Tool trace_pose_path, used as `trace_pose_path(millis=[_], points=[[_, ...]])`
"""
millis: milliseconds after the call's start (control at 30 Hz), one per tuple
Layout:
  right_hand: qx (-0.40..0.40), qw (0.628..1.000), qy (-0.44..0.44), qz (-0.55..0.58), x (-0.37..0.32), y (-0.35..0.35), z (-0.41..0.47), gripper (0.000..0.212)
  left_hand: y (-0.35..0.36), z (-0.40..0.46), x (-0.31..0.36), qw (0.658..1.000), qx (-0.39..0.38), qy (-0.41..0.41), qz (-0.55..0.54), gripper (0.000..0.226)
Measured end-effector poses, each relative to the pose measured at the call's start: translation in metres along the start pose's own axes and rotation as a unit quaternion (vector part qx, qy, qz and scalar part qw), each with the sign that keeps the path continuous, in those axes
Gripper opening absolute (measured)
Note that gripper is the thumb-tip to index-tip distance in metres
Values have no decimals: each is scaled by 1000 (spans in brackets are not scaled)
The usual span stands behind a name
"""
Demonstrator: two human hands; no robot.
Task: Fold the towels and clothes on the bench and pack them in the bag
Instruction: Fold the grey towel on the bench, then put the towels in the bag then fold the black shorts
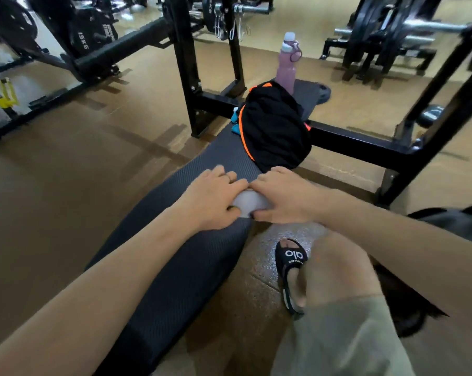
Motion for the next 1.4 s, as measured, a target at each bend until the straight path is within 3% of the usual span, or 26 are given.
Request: trace_pose_path(millis=[133,433,533,633,767,933,1033,1200,1400], points=[[-5,992,124,6,45,-3,-76,49,-26,56,56,997,44,66,4,40],[1,911,378,165,71,88,-262,31,-9,135,241,979,-38,193,-51,31],[-31,907,397,137,59,137,-294,26,21,132,281,965,-86,230,-90,46],[-50,897,428,102,57,186,-308,37,47,131,302,954,-119,246,-121,66],[-122,861,485,97,84,231,-308,46,62,137,311,955,-110,231,-152,78],[-144,844,503,114,106,270,-288,42,59,155,310,957,-90,199,-193,80],[-119,843,501,158,112,285,-279,44,56,162,307,955,-93,183,-216,75],[-177,810,550,97,113,298,-274,44,53,163,298,953,-121,163,-224,70],[-156,875,454,58,68,270,-250,37,27,158,275,943,-135,179,-245,63]])
Point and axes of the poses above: each hand's wrist, its own z-axis towards the middle knuckle, its own y-axis out of the palm, x = y × z, the point moved 1 cm from there along z, towards the middle knuckle, and after that the axes turned 3 degrees about z, right-handed, at the moved point
